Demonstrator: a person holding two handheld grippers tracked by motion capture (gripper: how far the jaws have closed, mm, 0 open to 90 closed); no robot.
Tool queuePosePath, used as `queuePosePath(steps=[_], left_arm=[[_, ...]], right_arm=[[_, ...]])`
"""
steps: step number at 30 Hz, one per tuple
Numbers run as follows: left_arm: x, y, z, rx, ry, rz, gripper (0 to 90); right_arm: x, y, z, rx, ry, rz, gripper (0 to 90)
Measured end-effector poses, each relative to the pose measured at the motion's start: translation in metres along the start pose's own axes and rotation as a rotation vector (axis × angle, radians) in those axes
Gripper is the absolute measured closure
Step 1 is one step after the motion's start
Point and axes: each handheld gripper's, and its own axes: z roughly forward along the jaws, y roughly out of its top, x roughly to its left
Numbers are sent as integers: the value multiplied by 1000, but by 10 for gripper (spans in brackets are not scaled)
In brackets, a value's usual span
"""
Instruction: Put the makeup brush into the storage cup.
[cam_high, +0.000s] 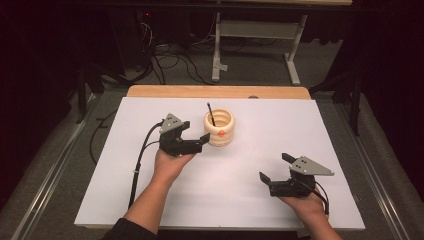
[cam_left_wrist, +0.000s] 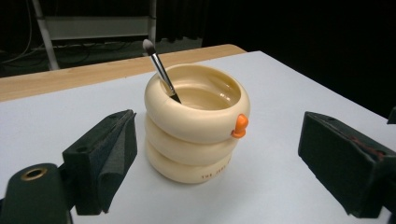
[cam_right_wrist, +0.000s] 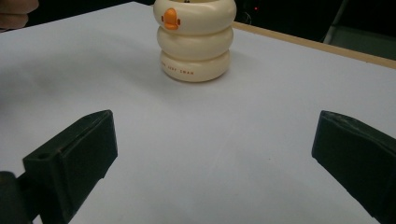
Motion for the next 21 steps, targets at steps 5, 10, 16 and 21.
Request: queuePosePath(steps=[5,10,16,21], left_arm=[[0,-5,-12,-21,5,6,98],[6,-16,-23,-3,15,2,61],[6,-25,-41,-7,18,22,42],[5,-31,-57,3,20,35,16]], right_arm=[[0,0,-1,1,-5,-3,17],[-1,0,-1,-5,-6,-4,16],[0,0,-2,-4,-11,2,16],[-1,1,-3,-8,-11,1,15]])
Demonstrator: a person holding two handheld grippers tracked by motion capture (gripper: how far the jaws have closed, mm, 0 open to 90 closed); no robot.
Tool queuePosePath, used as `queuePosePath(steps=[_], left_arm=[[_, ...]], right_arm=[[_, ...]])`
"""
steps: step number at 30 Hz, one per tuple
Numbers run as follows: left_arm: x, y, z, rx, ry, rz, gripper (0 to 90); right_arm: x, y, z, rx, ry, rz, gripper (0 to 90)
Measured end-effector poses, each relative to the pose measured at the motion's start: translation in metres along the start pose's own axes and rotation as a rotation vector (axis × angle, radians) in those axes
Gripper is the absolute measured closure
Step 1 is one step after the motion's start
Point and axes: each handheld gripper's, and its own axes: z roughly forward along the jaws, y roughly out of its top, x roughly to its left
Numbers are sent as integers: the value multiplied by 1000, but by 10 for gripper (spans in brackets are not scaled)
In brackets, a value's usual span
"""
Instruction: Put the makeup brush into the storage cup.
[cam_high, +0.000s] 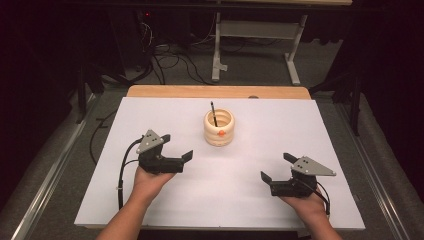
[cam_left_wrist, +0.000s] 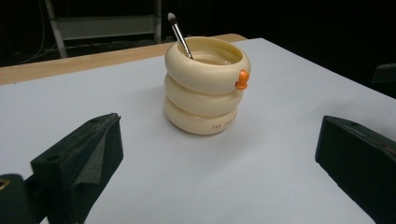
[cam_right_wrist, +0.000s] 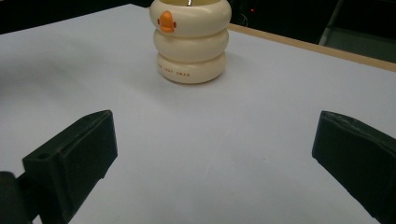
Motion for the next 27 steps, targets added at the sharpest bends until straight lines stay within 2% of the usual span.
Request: queuePosePath(steps=[3,7,9,11,14,17,19,22,27], left_arm=[[0,-3,-9,7,12,13,1],[-5,-9,-18,9,-7,-2,1],[-11,-14,-23,14,-11,24,1],[-13,-18,-26,11,-10,30,1],[-15,-29,-34,-6,1,42,1],[-15,-36,-42,-24,-15,17,1],[-18,-35,-47,-47,-9,44,1],[-19,-33,-47,-68,-23,45,1],[-17,-35,-42,-58,-31,50,1]], right_arm=[[0,0,0,-3,1,-7,15],[0,1,-1,-7,2,3,14],[0,1,-1,-12,6,10,14],[0,0,-2,-7,6,20,13],[-1,0,-3,-9,-1,18,13],[-1,2,-6,-17,-14,13,13],[-1,3,-8,-25,-21,13,13],[-1,3,-7,-26,-27,10,13],[1,2,-7,-19,-34,12,13]])
